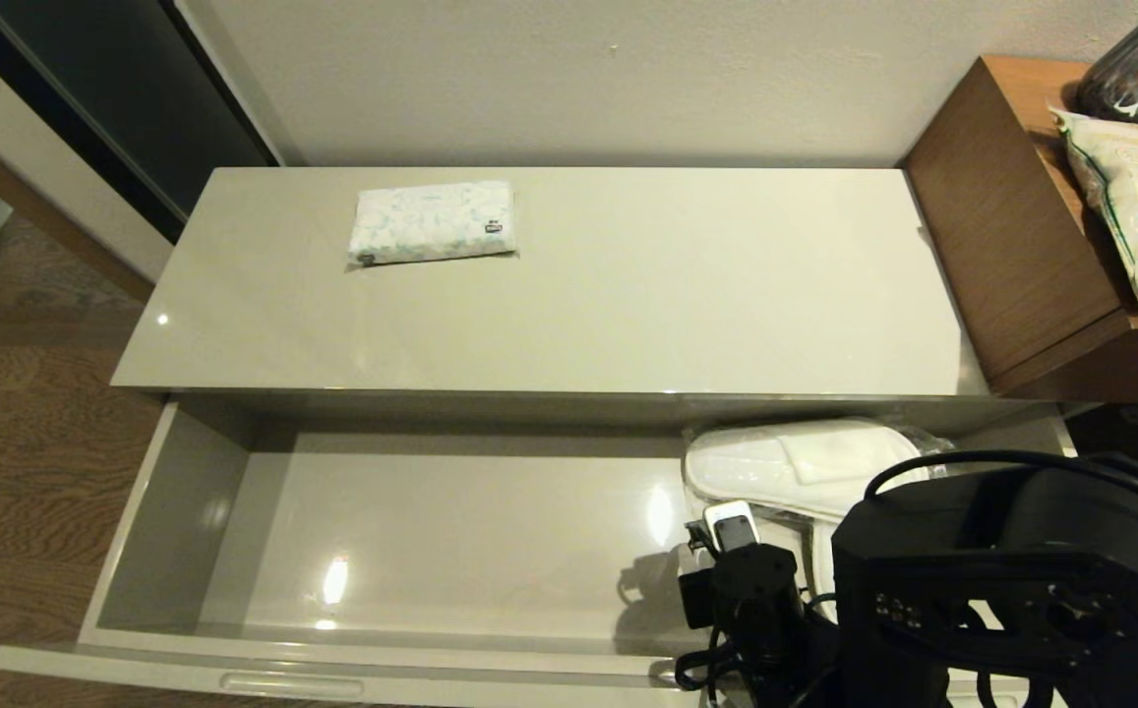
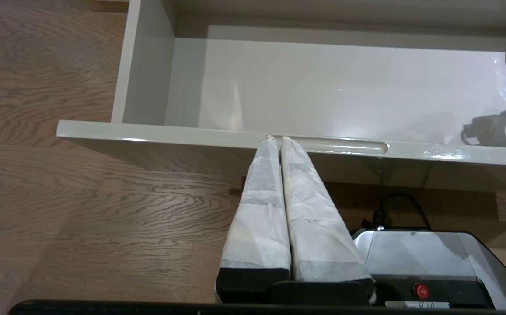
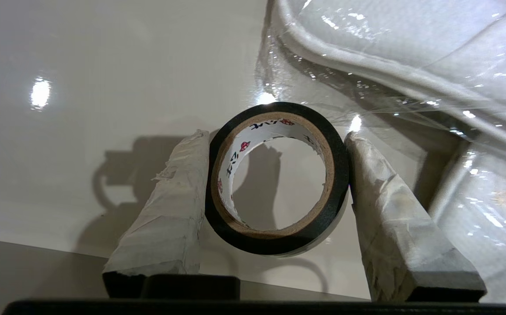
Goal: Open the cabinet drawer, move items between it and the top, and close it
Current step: Put the adhesive tape in the drawer
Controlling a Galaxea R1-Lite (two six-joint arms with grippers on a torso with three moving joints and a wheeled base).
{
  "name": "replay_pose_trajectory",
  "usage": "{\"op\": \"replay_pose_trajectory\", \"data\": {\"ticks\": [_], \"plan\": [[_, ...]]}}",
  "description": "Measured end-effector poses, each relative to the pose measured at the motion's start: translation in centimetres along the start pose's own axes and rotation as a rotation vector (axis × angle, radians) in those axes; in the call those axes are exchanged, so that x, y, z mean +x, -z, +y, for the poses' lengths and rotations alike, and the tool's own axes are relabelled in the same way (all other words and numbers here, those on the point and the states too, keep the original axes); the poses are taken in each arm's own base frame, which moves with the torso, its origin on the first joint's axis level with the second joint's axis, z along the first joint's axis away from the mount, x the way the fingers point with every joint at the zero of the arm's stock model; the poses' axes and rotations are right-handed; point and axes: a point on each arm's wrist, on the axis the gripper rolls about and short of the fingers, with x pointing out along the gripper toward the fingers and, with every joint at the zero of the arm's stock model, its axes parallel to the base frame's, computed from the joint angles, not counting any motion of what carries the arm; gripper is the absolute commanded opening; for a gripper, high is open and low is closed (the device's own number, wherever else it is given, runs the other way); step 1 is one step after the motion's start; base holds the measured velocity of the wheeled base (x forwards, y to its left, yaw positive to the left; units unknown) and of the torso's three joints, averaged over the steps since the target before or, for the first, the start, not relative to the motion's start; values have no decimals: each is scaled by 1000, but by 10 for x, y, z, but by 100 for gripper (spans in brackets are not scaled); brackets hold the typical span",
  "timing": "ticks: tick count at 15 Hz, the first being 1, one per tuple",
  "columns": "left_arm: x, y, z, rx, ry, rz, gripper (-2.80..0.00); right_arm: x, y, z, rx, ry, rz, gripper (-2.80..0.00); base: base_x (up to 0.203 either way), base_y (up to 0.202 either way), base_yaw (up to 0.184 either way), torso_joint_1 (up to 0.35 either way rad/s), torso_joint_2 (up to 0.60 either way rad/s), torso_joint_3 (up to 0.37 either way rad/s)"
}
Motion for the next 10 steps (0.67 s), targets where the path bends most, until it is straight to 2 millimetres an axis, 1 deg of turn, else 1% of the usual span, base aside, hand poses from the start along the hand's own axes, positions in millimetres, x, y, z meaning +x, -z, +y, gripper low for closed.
{"op": "replay_pose_trajectory", "data": {"ticks": [2, 6, 7, 10], "plan": [[0, 0, 0, 0, -1, 0, -280, -5, 5, 4, -25, 2, -22, -280, 0, 0, 0, 0, 0, 0], [0, 0, 0, -1, -1, 0, -280, -8, 10, 5, -53, -3, -19, -280, 0, 0, 0, 0, 0, 0], [0, 0, 0, 0, -1, -1, -280, -8, 9, 4, -63, -3, -20, 0, 0, 0, 0, 0, 0, 0], [0, 0, 0, 0, 0, 0, -280, -10, 7, 4, -68, -4, -22, 0, 0, 0, 0, 0, 0, 0]]}}
